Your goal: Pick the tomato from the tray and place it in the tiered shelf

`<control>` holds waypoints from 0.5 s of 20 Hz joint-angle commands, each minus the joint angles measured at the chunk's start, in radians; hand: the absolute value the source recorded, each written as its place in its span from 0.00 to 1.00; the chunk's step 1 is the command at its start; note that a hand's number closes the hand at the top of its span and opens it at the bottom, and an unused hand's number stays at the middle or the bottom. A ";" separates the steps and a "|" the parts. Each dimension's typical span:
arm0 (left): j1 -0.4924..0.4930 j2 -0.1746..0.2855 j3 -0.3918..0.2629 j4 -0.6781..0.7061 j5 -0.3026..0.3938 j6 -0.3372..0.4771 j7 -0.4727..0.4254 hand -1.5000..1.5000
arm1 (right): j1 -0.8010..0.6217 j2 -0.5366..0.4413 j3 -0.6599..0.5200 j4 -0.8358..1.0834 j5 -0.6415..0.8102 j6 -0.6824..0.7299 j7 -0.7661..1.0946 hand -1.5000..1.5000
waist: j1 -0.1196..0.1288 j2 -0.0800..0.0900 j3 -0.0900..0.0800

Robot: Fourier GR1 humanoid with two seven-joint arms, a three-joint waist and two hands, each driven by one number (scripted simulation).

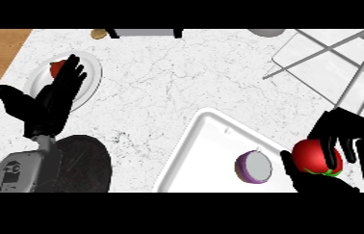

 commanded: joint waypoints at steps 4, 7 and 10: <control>0.002 0.020 0.021 0.024 0.018 -0.024 -0.007 0.50 | -0.202 -0.067 -0.425 0.076 -0.390 0.089 -0.032 1.00 | -0.016 -0.003 0.001; 0.020 0.002 0.000 -0.008 -0.005 -0.001 -0.002 0.50 | -0.320 -0.209 -0.602 0.230 -0.536 0.148 -0.017 1.00 | -0.007 -0.005 0.000; 0.025 -0.006 -0.003 0.010 0.005 -0.018 -0.021 0.50 | -0.389 -0.362 -0.727 0.449 -0.635 0.166 -0.096 1.00 | 0.004 -0.001 -0.001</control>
